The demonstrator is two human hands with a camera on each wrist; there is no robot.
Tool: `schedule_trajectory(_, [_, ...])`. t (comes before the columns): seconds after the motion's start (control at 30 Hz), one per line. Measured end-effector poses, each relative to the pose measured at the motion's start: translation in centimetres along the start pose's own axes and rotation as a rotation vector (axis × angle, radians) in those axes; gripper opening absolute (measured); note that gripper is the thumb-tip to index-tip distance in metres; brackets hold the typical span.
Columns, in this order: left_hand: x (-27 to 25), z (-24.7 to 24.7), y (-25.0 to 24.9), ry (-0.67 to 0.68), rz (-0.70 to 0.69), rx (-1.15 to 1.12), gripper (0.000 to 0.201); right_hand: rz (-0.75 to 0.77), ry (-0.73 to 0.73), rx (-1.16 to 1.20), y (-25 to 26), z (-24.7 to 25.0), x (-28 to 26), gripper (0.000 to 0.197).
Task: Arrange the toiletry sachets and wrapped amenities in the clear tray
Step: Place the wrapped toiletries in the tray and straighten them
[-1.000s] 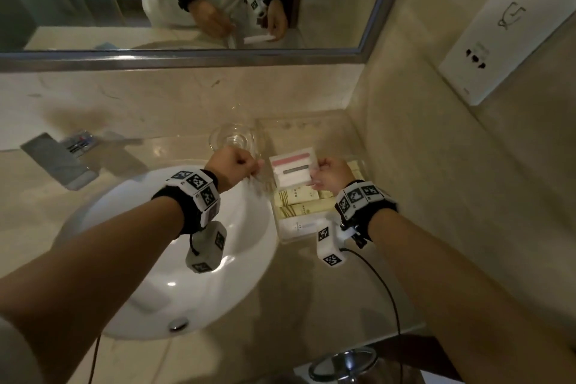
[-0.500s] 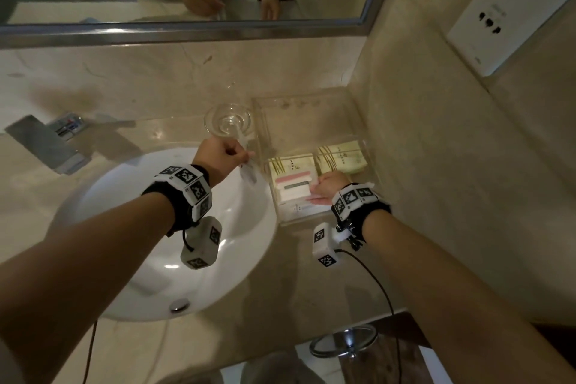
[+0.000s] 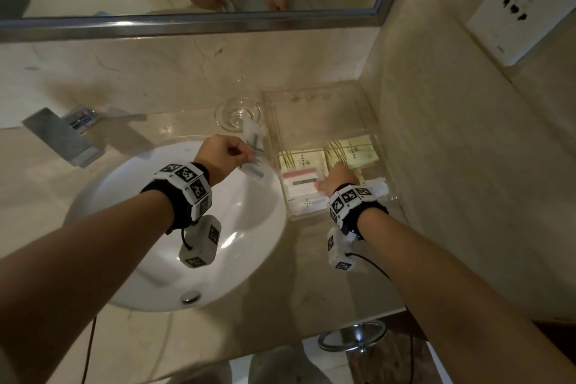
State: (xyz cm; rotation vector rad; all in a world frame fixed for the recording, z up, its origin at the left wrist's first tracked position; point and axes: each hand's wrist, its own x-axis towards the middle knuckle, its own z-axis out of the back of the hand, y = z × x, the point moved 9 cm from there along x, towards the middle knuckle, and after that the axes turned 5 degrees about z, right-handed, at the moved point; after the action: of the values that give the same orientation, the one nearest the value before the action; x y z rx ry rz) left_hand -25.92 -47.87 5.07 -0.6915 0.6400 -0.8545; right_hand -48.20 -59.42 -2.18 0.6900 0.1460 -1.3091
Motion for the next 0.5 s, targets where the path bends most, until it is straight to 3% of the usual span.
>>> schedule_trajectory(0.1, [0.1,0.2,-0.2,0.009,-0.021,-0.009,0.009,0.014,-0.042,0.056,0.1,0.5,0.0,0.046])
schedule_trajectory(0.2, [0.0,0.3,-1.0,0.030,-0.065,-0.049,0.008,0.119,-0.094,0.189,1.2,1.3,-0.2,0.039])
schedule_trajectory(0.27, [-0.1,0.3,-1.9,0.048,-0.107,-0.046,0.011,0.190,-0.086,0.317,2.4,1.7,-0.6,0.046])
schedule_trajectory(0.33, [-0.4,0.4,-3.0,0.085,-0.158,-0.053,0.015,0.203,-0.025,0.486,3.7,1.9,-1.1,0.050])
schedule_trajectory(0.5, [-1.2,0.3,-5.1,0.164,-0.246,-0.113,0.039,0.143,0.199,0.782,7.1,1.7,-2.7,0.038])
